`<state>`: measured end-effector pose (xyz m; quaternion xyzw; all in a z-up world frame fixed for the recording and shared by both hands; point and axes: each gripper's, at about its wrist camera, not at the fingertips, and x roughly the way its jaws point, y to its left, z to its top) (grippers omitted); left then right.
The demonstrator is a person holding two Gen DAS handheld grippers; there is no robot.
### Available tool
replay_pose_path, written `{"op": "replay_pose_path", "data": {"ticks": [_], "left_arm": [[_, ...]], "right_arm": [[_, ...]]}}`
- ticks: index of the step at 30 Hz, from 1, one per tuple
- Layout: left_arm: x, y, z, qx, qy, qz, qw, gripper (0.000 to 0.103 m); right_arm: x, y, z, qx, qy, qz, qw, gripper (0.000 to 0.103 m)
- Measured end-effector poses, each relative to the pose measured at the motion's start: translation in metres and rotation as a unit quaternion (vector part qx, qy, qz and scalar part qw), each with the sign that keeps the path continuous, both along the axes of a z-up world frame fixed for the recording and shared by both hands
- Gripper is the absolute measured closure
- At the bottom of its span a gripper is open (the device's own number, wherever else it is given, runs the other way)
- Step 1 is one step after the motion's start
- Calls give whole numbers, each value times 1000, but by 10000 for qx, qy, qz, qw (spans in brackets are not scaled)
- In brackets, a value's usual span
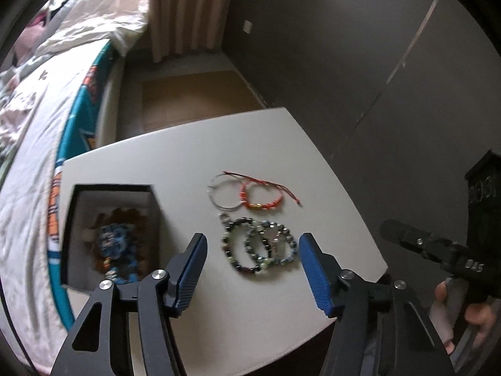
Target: Organize jewelry
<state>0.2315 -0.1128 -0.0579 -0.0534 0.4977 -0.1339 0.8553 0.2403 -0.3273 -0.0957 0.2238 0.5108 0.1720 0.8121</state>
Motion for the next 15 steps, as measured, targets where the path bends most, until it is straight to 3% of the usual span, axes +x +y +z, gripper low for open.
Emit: {"op": "replay_pose_path", "data": {"ticks": [4,15], "left_arm": [[8,-22,-22,246,261,-236,9991,61],[22,-51,-72,685,600,-533,9944,73]], "right_arm": [[-1,-11,-4,-34,55,-112,9999,22],[8,-24,-20,-1,321,-232,9992,22]]}}
